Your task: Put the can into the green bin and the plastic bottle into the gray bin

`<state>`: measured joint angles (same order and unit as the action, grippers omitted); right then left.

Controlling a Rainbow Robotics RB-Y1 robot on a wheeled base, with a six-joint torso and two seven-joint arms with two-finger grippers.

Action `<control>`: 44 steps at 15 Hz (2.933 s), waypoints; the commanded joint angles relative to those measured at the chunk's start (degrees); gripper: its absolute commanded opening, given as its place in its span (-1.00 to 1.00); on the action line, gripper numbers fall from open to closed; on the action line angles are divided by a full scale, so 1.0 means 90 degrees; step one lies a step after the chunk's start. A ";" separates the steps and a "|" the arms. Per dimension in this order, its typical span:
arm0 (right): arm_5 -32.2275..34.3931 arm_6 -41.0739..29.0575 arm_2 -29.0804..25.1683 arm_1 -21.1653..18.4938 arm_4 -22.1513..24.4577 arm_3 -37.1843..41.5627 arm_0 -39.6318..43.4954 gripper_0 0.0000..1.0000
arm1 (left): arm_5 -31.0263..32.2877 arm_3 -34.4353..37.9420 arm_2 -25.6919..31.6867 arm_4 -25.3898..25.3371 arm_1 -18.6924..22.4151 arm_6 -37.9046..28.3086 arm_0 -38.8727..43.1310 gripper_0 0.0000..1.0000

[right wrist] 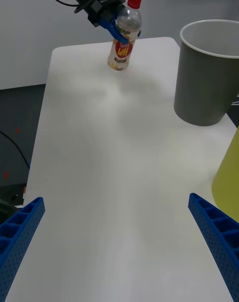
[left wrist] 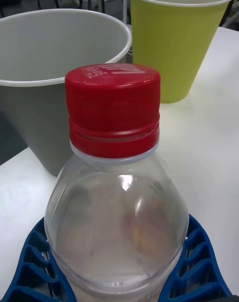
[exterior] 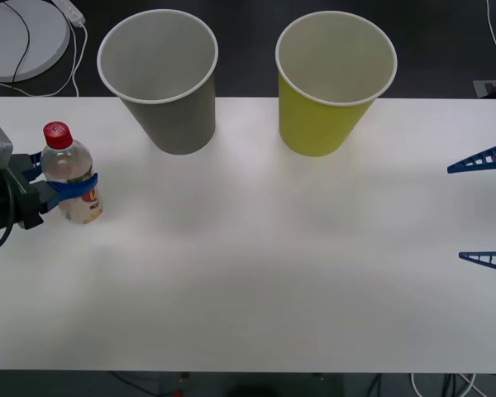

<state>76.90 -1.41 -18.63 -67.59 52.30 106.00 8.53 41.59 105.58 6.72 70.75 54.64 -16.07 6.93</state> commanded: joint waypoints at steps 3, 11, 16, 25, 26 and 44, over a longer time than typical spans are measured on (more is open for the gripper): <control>0.0000 0.0000 0.0000 0.0000 0.0000 0.0000 0.0000 1.00 | 0.0076 0.0368 0.0211 0.0626 0.0374 -0.1193 -0.0008 -1.00; 0.0000 0.0000 0.0000 0.0000 0.0000 0.0000 0.0000 1.00 | 0.2068 0.0525 0.1353 0.1348 0.0862 -0.2882 -0.0516 -1.00; 0.0000 0.0000 0.0000 0.0000 0.0000 0.0000 0.0000 1.00 | 0.3152 0.0378 0.1461 0.1915 0.1126 -0.3732 -0.1405 -1.00; 0.0000 0.0000 0.0000 0.0000 0.0000 0.0000 0.0000 1.00 | 0.5086 -0.1428 0.0416 0.2100 0.1633 -0.3722 -0.4169 -1.00; 0.0000 0.0000 0.0000 0.0000 0.0000 0.0000 0.0000 1.00 | 0.5193 -0.1682 0.0181 0.2139 0.1633 -0.3712 -0.4549 -1.00; 0.0000 0.0000 0.0000 0.0000 0.0000 0.0000 0.0000 1.00 | 0.5379 -0.5042 -0.3598 0.2716 0.0549 -0.3566 -0.9530 -1.00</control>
<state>76.90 -1.41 -18.63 -67.59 52.29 106.00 8.53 90.01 61.27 -25.40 94.43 60.61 -48.20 -77.65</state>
